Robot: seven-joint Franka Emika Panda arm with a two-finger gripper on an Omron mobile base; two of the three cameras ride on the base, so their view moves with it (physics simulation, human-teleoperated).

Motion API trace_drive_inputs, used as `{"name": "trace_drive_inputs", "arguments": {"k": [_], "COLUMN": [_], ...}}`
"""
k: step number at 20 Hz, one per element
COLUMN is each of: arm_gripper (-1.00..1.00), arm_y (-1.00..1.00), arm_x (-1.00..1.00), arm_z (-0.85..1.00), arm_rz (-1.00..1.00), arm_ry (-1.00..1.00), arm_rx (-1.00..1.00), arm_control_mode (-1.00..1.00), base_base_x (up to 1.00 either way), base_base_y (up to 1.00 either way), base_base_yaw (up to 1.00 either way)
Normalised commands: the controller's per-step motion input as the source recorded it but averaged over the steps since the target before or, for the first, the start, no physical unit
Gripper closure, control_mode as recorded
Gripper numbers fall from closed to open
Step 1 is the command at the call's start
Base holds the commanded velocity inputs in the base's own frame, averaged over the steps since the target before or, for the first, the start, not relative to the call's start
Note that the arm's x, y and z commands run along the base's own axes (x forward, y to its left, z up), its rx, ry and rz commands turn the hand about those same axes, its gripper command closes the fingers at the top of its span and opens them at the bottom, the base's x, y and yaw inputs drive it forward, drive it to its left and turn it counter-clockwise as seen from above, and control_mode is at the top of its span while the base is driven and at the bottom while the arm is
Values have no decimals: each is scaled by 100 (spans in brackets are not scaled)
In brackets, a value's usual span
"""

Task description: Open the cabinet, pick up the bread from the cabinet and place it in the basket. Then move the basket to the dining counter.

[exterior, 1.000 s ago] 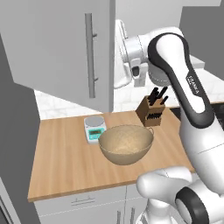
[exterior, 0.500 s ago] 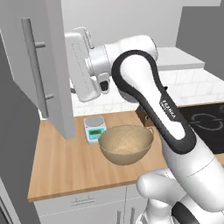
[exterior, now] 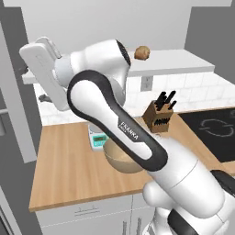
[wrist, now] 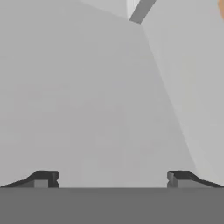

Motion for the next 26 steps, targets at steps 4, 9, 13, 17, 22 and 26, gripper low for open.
{"name": "trace_drive_inputs", "arguments": {"k": [4, 9, 13, 17, 22, 26], "arm_gripper": [-100, -100, -100, -100, -100, -100], "arm_y": [-94, -100, -100, -100, -100, -98], "arm_x": [0, 0, 4, 10, 23, 19], "arm_z": [-2, -15, -6, 0, 3, -23], "arm_rz": [-12, -15, -14, -15, -17, -16], "arm_ry": [-21, -35, -25, 0, 0, -22], "arm_rx": [-25, -25, -27, -26, -23, -28], "arm_control_mode": [-100, -100, -100, -100, -100, -100], "base_base_x": [0, 0, 0, 0, 0, 0], "base_base_y": [0, 0, 0, 0, 0, 0], "base_base_yaw": [0, 0, 0, 0, 0, 0]}}
